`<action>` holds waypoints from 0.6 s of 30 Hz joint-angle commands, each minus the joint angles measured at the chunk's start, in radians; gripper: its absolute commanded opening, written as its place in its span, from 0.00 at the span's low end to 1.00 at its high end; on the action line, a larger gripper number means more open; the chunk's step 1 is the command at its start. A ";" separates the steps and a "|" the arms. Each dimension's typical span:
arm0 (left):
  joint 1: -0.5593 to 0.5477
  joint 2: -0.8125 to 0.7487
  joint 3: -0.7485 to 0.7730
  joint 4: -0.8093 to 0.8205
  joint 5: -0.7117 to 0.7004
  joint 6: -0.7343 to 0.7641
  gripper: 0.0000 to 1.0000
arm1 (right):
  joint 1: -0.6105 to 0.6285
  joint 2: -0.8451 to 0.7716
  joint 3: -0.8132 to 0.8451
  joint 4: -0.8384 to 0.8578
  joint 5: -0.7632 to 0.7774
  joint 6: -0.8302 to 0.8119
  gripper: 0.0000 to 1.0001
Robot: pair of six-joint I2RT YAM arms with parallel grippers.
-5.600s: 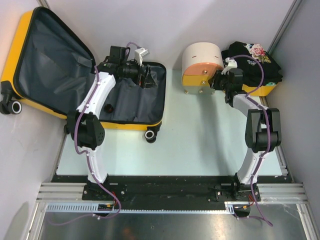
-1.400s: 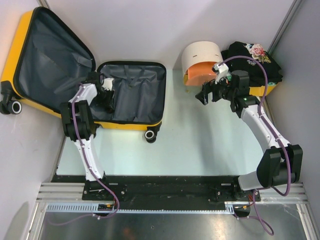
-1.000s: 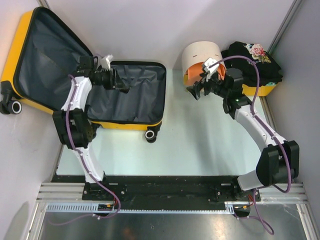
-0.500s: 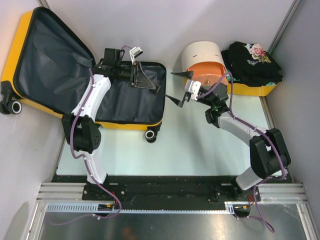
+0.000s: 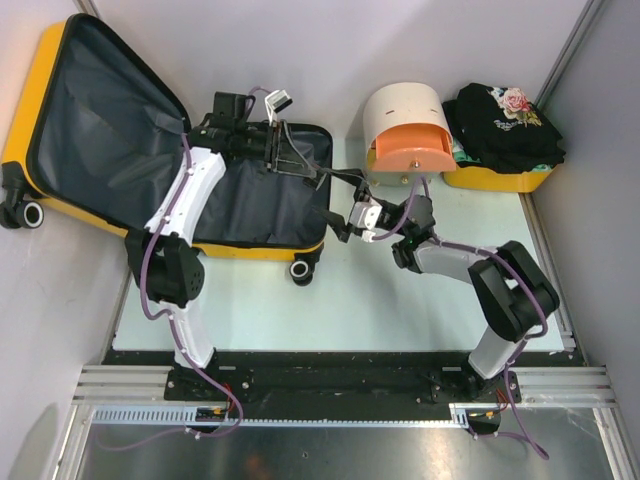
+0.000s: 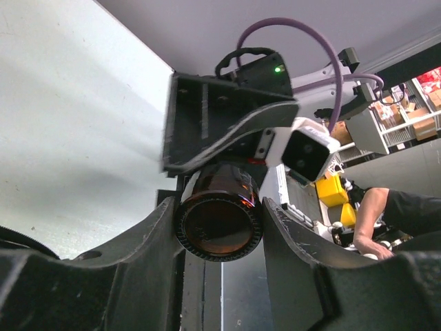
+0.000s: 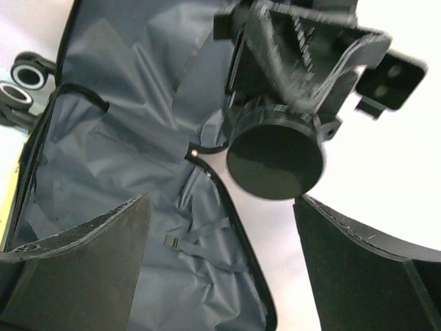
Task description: Open, take out, and arrange the luggage
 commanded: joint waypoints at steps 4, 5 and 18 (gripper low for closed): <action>-0.018 0.009 0.058 0.004 0.236 -0.025 0.00 | 0.011 0.051 0.008 0.320 0.104 -0.027 0.80; -0.020 0.011 0.058 0.006 0.236 -0.027 0.00 | 0.013 0.058 0.008 0.326 0.112 -0.036 0.79; -0.017 0.034 0.050 0.006 0.242 -0.028 0.00 | 0.025 0.045 0.010 0.349 0.161 -0.082 0.79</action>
